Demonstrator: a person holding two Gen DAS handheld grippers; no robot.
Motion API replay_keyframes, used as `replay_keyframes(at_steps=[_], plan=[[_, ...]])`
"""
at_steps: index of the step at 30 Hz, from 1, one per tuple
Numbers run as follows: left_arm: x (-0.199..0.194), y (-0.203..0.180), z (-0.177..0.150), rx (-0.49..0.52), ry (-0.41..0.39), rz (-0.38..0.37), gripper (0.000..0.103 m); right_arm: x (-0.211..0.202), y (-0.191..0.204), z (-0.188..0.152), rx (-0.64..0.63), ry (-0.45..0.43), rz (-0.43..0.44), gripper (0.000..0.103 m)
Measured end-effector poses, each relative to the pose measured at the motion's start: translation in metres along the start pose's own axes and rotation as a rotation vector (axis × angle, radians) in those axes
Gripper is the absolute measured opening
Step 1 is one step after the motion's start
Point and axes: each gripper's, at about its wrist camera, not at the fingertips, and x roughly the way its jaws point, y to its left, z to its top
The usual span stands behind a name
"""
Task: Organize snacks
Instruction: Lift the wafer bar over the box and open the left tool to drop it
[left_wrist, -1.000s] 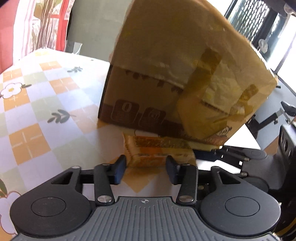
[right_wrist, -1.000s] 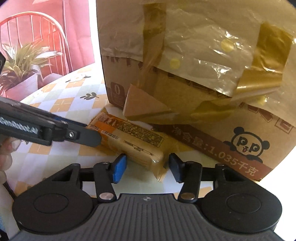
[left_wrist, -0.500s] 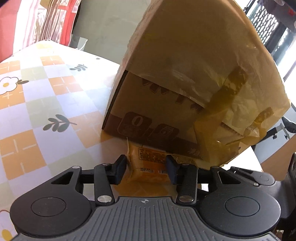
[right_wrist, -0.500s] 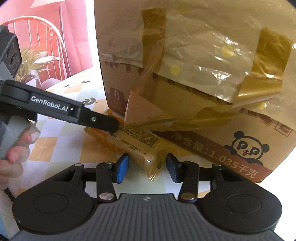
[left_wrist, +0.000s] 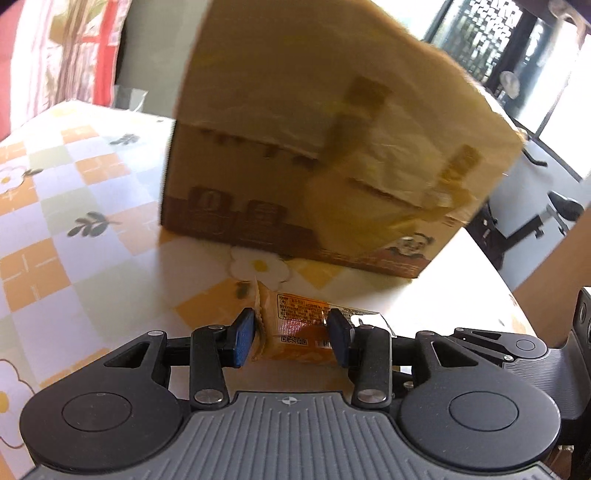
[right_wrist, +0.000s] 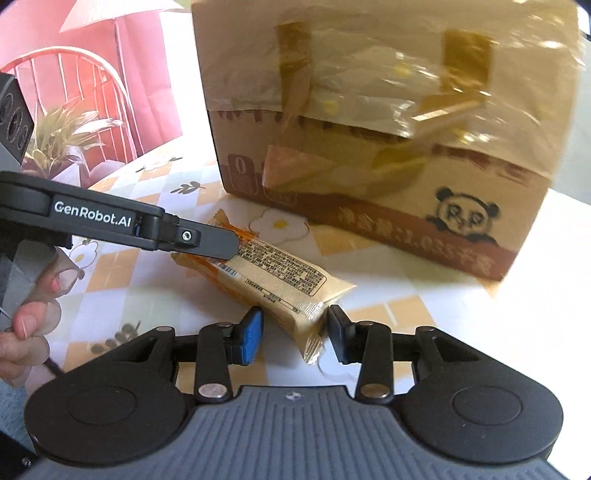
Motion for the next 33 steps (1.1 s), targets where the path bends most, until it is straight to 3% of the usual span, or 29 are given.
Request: replay_keyframes(at_steps=[8, 21, 33], plan=[[-0.027, -0.037, 0.015, 0.080, -0.080, -0.034, 0.045, -0.048, -0.007, 0.005, 0.024, -0.098, -0.043, 0.041], [-0.080, -0.085, 0.057, 0.144, -0.225, -0.079, 0.045, -0.114, -0.004, 0.047, -0.010, -0.262, -0.102, 0.041], [-0.089, -0.103, 0.096, 0.162, -0.275, -0.123, 0.045, -0.136, -0.017, 0.086, -0.034, -0.320, -0.138, 0.041]])
